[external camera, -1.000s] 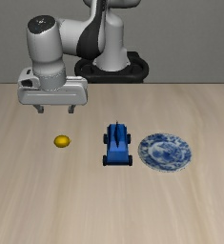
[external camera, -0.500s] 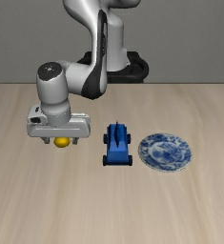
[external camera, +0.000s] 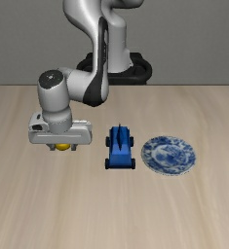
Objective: Pick up the lemon and put it on the plate
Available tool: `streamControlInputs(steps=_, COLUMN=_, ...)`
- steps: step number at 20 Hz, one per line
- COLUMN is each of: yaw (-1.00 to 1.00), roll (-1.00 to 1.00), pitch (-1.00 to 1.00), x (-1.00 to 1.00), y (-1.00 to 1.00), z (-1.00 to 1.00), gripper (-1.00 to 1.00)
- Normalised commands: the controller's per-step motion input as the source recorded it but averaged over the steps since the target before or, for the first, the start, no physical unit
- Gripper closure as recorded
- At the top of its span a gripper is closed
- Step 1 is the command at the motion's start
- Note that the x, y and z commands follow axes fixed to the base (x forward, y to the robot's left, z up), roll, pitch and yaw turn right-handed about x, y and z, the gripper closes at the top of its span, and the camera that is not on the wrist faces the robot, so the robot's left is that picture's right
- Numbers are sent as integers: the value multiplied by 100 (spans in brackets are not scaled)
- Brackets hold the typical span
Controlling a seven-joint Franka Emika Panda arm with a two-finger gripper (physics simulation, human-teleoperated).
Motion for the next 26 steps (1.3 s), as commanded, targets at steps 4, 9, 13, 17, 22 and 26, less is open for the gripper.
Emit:
streamControlInputs(steps=4, yaw=0, roll=0, pitch=0, x=0, y=0, z=0, gripper=100)
streamControlInputs(steps=9, yaw=0, roll=0, pitch=0, x=0, y=0, z=80, gripper=100)
streamControlInputs(steps=13, yaw=0, roll=0, pitch=0, x=0, y=0, z=100, gripper=100)
streamControlInputs(steps=17, yaw=0, roll=0, pitch=0, x=0, y=0, z=100, gripper=100)
streamControlInputs(steps=22, yaw=0, roll=0, pitch=0, x=0, y=100, z=0, gripper=100)
streamControlInputs(steps=26, yaw=0, roll=0, pitch=0, x=0, y=100, z=0, gripper=100)
